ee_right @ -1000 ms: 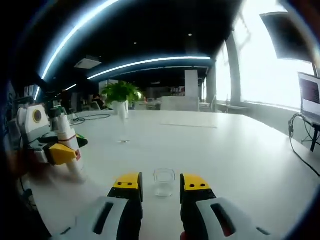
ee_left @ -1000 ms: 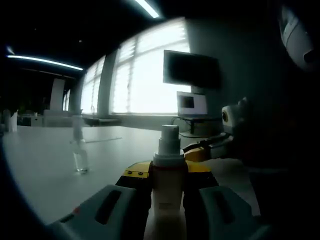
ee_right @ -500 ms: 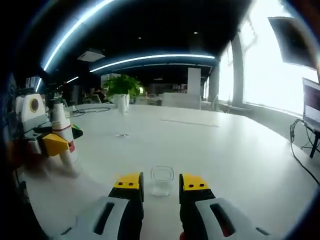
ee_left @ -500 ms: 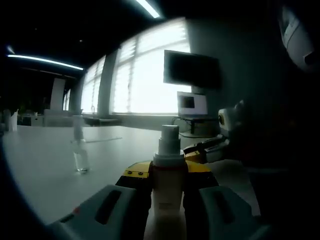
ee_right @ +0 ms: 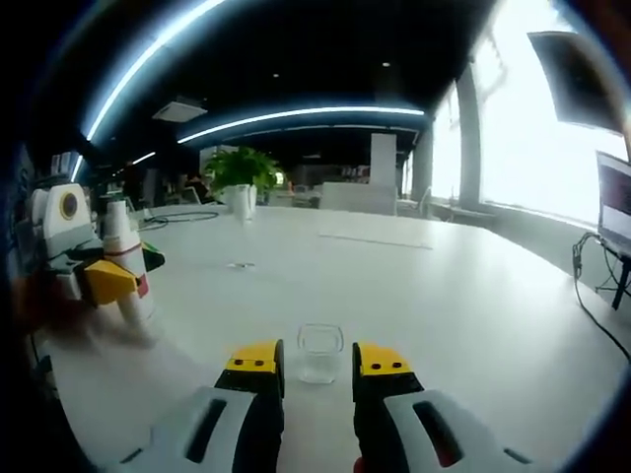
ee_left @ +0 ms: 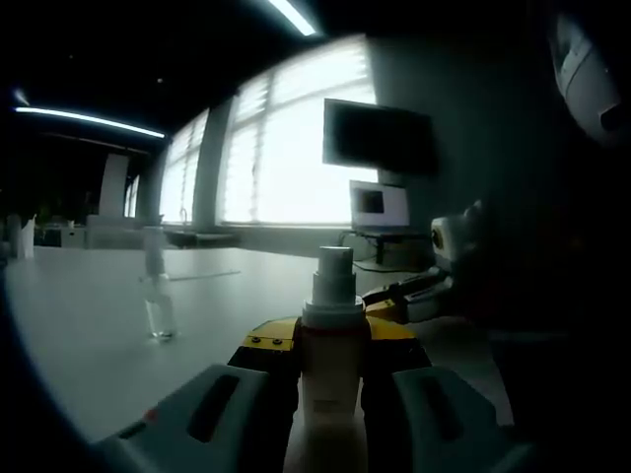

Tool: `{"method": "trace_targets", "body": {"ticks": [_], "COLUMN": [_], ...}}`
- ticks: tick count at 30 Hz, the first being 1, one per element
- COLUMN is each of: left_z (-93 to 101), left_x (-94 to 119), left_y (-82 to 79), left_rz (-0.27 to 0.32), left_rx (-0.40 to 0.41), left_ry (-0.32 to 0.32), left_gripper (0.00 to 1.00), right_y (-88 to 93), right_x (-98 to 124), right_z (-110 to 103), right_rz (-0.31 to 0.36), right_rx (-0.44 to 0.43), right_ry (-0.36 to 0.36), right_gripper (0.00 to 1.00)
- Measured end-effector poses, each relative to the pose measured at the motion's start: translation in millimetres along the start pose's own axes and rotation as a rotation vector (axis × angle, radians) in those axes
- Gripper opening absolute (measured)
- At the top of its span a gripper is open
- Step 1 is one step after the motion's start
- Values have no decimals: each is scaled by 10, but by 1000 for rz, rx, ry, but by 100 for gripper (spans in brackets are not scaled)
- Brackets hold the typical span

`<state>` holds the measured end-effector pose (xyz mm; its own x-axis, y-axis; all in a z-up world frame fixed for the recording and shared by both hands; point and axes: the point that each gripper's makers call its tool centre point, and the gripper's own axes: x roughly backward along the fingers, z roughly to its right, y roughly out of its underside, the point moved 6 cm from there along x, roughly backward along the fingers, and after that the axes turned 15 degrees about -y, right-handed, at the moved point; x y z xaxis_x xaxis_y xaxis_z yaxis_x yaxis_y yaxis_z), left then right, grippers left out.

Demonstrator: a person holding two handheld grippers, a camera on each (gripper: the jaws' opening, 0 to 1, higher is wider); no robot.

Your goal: Clamp pump bottle remove cover press pump head put on cover

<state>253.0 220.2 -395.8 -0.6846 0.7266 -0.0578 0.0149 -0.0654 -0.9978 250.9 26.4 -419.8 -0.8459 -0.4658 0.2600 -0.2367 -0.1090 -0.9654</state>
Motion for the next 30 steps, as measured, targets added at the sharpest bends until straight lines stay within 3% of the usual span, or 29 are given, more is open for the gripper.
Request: {"method": "trace_targets", "body": {"ticks": [6, 10, 17, 19, 26, 30], "left_z": [0, -2, -5, -5, -5, -7], "left_x": [-1, -2, -2, -2, -2, -2], "left_y": [-4, 0, -3, -5, -1, 0], "left_rz": [0, 1, 1, 1, 1, 1], "left_rx": [-1, -2, 1, 2, 0, -1], "left_ry": [-1, 0, 0, -1, 1, 0], "left_gripper": [14, 14, 14, 14, 14, 14], "right_y": [17, 15, 11, -4, -124, -132], "right_x": [-15, -12, -24, -30, -41, -46], "right_z": [-6, 4, 48, 64, -49, -118], "right_rz": [-11, -10, -8, -11, -85, -113], "right_rx": [11, 27, 41, 84, 450, 541], "right_ry": [-2, 10, 7, 6, 24, 36], "right_gripper": [21, 14, 13, 13, 13, 13]}}
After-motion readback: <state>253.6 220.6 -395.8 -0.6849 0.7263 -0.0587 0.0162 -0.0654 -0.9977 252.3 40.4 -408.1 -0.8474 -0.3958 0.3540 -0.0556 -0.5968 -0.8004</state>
